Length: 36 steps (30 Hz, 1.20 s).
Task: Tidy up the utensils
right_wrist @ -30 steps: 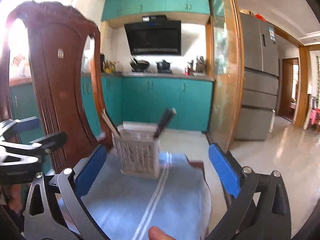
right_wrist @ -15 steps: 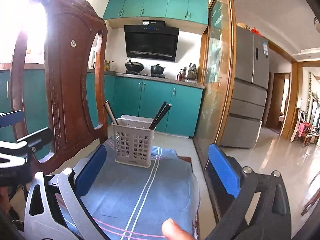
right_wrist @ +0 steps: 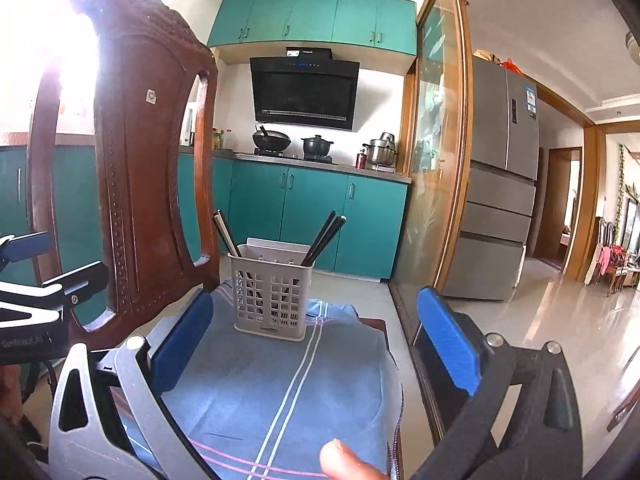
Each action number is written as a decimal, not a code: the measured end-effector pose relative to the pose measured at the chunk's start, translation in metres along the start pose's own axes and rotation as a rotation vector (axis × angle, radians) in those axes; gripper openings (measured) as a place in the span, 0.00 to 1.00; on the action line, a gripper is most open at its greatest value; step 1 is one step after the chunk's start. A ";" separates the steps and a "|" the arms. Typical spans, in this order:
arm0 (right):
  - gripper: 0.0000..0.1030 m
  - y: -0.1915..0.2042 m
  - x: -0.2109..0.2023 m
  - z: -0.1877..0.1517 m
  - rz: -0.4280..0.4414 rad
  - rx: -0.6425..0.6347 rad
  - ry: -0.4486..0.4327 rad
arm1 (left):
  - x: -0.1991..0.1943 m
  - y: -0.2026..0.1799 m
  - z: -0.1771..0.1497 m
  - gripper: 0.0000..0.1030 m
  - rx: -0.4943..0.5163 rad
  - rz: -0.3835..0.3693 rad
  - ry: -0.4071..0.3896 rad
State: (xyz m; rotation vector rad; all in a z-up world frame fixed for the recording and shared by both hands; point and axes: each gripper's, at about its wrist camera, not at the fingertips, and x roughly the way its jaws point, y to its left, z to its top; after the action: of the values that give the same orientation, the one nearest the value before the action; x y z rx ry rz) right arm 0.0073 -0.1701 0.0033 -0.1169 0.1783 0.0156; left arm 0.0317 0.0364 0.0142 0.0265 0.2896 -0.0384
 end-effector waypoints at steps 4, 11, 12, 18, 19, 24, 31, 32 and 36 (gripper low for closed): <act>0.97 -0.005 0.000 -0.002 -0.003 0.020 0.003 | 0.000 -0.003 0.000 0.96 0.010 0.000 -0.001; 0.97 -0.013 -0.001 -0.004 -0.007 0.056 0.004 | 0.001 -0.005 0.000 0.96 0.014 -0.002 0.001; 0.97 -0.015 -0.001 -0.005 -0.006 0.061 0.003 | 0.001 -0.006 0.000 0.96 0.015 -0.002 0.002; 0.97 -0.019 -0.001 -0.005 -0.005 0.075 0.002 | 0.004 -0.008 0.000 0.96 0.019 -0.004 0.009; 0.97 -0.019 -0.001 -0.005 -0.004 0.076 0.002 | 0.004 -0.008 0.000 0.96 0.019 -0.003 0.008; 0.97 -0.019 -0.001 -0.005 -0.001 0.076 0.001 | 0.005 -0.008 0.000 0.96 0.021 -0.001 0.011; 0.97 -0.019 0.001 -0.006 -0.001 0.076 0.002 | 0.006 -0.009 0.001 0.96 0.022 -0.002 0.011; 0.97 -0.019 0.000 -0.006 0.000 0.076 0.002 | 0.006 -0.009 0.001 0.96 0.022 -0.002 0.011; 0.97 -0.019 0.001 -0.006 0.001 0.076 0.001 | 0.008 -0.010 0.001 0.96 0.025 -0.003 0.013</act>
State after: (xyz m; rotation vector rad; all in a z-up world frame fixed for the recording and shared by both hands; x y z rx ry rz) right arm 0.0074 -0.1901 -0.0007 -0.0410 0.1799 0.0096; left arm 0.0396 0.0258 0.0125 0.0513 0.3024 -0.0448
